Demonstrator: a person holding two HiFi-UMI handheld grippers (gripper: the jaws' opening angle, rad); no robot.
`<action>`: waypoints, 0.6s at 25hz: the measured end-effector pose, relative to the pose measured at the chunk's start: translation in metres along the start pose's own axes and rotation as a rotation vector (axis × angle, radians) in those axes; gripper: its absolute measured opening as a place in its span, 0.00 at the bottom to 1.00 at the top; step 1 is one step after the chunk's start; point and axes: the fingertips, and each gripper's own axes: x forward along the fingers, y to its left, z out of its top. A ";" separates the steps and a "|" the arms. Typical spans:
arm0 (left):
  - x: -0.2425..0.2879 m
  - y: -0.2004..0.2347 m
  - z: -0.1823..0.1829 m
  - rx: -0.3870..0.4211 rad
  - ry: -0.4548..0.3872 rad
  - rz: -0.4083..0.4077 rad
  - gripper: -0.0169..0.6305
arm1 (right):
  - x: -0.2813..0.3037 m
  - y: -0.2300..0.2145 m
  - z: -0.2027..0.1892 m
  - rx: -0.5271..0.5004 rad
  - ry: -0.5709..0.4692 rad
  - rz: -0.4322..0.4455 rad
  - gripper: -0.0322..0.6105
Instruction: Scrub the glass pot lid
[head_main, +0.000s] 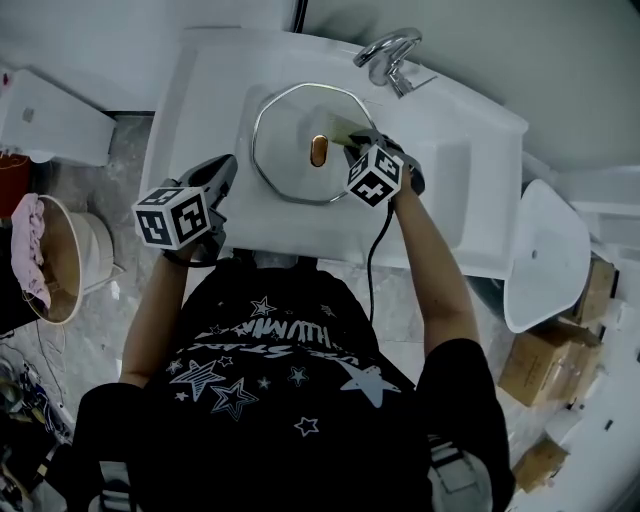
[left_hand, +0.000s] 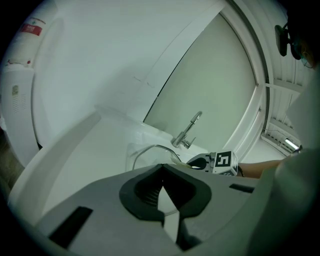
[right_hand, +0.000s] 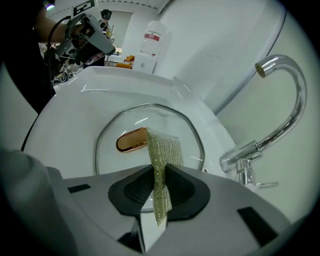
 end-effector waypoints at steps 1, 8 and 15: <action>0.000 -0.002 -0.001 0.004 0.003 -0.003 0.04 | -0.001 0.005 -0.003 0.004 0.004 0.006 0.15; -0.007 -0.006 -0.011 0.015 0.020 -0.009 0.04 | -0.007 0.043 -0.023 -0.005 0.036 0.056 0.16; -0.007 -0.010 -0.019 0.017 0.040 -0.022 0.04 | -0.009 0.082 -0.035 -0.036 0.067 0.116 0.16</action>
